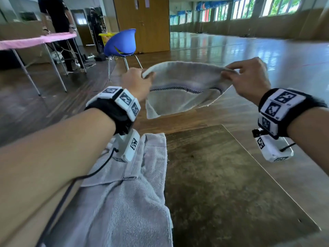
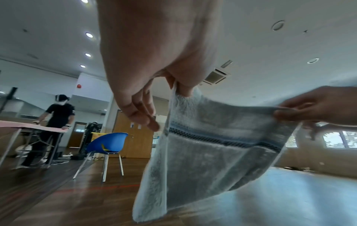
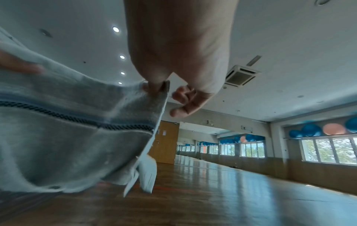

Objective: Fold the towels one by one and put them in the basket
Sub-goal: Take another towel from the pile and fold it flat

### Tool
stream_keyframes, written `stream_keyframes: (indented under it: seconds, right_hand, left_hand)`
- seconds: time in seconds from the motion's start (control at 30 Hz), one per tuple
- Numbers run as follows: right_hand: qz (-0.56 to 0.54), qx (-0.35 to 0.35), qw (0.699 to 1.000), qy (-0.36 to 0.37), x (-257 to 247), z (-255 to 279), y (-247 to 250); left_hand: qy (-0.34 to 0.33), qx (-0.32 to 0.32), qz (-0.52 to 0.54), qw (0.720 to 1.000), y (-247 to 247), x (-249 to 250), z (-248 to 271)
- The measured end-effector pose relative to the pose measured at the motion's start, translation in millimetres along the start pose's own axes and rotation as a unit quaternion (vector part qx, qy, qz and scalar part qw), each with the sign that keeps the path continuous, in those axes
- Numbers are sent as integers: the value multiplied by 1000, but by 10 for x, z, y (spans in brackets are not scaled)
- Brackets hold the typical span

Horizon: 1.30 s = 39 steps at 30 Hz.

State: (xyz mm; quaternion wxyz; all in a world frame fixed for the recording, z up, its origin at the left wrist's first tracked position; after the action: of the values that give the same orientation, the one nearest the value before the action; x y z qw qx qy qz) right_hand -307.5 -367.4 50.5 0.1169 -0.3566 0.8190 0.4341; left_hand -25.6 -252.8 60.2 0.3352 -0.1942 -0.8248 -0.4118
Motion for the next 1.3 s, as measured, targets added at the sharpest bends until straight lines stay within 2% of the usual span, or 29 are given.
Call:
stream_keyframes:
  seconds: [0.07,0.13,0.23,0.3,0.4,0.47,0.5,0.57,0.6,0.63,0.73,0.83,0.9,0.97,1.0,1.07,1.17,1.23,1.3]
  right_hand:
    - [-40,8,998,-40,131,-16,82]
    - [-99,-19,991,-85,219,12,82]
    - [-158,-45,981,-107,284,30,12]
    - [-168,-53,979,-102,326,25,-46]
    - [-142,-40,987,-59,350,56,-90]
    - [-127,-39,991,-37,378,145,-129]
    - [-118,-53,991,-34,410,208,-165]
    - [-87,-120,988,-35,493,364,-275]
    - [-71,-146,986,-40,548,431,-319]
    - [-66,-151,985,-50,600,482,-334]
    - [-79,-80,991,-69,676,518,-265]
    - [-100,-11,993,-61,647,467,-167]
    - [-110,0,993,-51,638,442,-136]
    - [-94,-38,993,-63,684,446,-148]
    - [-75,-72,992,-70,724,471,-170]
    - [-40,-157,984,-74,808,572,-225]
    - [39,-276,960,-23,822,855,-273]
    - [81,-317,945,12,806,1073,-302]
    - [75,-317,945,12,804,1260,-278]
  left_hand:
    - [46,-28,70,996,57,-104,-15]
    - [104,-61,176,977,16,-191,22]
    - [151,-49,278,947,-125,-276,64]
    - [156,-30,267,950,-195,-332,72]
    - [89,11,159,983,-153,-352,144]
    - [60,30,120,991,-162,-399,298]
    - [65,10,87,994,-204,-460,383]
    - [95,-89,15,991,-351,-617,588]
    - [104,-134,14,985,-413,-698,664]
    - [116,-151,40,981,-447,-749,721]
    - [133,-101,96,981,-424,-692,691]
    - [76,-54,94,991,-410,-411,483]
    - [41,-23,113,993,-358,-230,365]
    - [36,-23,106,993,-351,-186,301]
    - [44,-44,84,995,-375,-225,299]
    - [74,-120,2,990,-477,-395,378]
    - [128,-250,-146,948,-615,-764,670]
    - [142,-291,-179,929,-622,-948,880]
    - [137,-301,-164,929,-563,-1018,1017]
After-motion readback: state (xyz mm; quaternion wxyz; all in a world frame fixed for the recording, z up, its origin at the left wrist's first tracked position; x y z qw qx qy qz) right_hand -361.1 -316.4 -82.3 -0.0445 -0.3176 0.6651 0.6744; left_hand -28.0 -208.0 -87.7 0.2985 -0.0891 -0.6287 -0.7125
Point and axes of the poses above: each hand's wrist, its own z-axis away from the middle knuckle, its own y-axis out of the back of the hand, x = y × z, the point moved 5 cm from there along -z, towards the middle knuckle, and after that the axes turned 10 degrees about z, right-handed, at the moved point
